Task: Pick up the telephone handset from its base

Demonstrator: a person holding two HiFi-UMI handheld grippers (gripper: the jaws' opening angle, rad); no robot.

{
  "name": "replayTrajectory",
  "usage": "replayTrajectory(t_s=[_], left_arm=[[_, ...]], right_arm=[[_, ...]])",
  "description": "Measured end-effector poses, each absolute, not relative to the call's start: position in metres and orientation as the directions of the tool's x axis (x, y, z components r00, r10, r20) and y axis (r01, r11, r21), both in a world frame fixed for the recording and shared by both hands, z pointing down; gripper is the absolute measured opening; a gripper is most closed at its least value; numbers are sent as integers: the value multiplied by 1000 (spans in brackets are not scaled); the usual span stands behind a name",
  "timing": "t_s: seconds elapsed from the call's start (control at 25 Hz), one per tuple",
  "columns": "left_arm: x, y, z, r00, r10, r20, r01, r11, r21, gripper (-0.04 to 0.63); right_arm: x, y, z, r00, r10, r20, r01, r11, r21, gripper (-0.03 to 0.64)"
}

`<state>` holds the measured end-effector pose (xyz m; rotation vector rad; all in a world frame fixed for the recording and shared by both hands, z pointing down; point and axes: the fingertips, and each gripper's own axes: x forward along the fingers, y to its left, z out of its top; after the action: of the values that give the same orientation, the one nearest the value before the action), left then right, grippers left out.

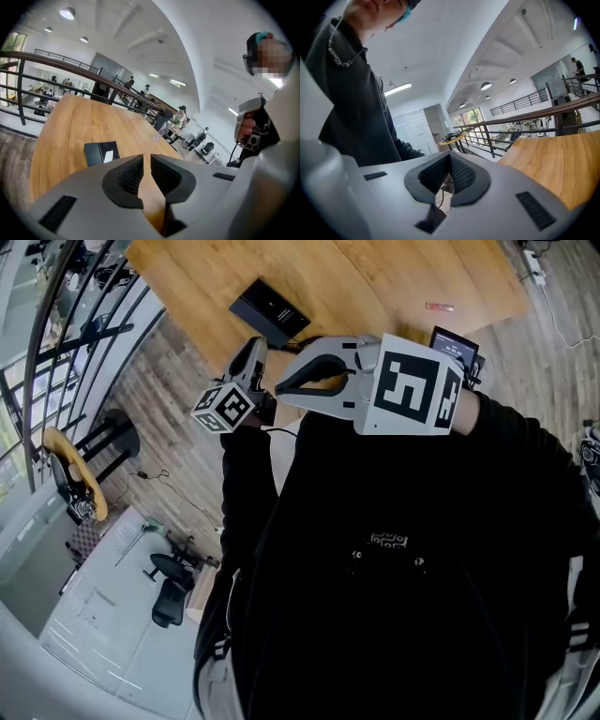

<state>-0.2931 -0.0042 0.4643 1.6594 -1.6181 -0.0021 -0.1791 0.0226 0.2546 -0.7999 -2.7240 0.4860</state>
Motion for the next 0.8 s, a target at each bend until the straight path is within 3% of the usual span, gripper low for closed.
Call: replayTrajectory(t_s=[0.52,0.6,0.8], left_arm=[[-328,20,541,259,-772,580,-802,163,575,145],[-332,22,560,286,-758,586,-780,170,602,198],[-348,22,585,320,-726,609,-774,171,610,251]], right_arm=[[-188,31,273,-810,544,217,436,808,-396,18],[-188,30,275,-822,526,219,414,815,-405,18],[-204,31,281,-836,497,232,370,824,-429,18]])
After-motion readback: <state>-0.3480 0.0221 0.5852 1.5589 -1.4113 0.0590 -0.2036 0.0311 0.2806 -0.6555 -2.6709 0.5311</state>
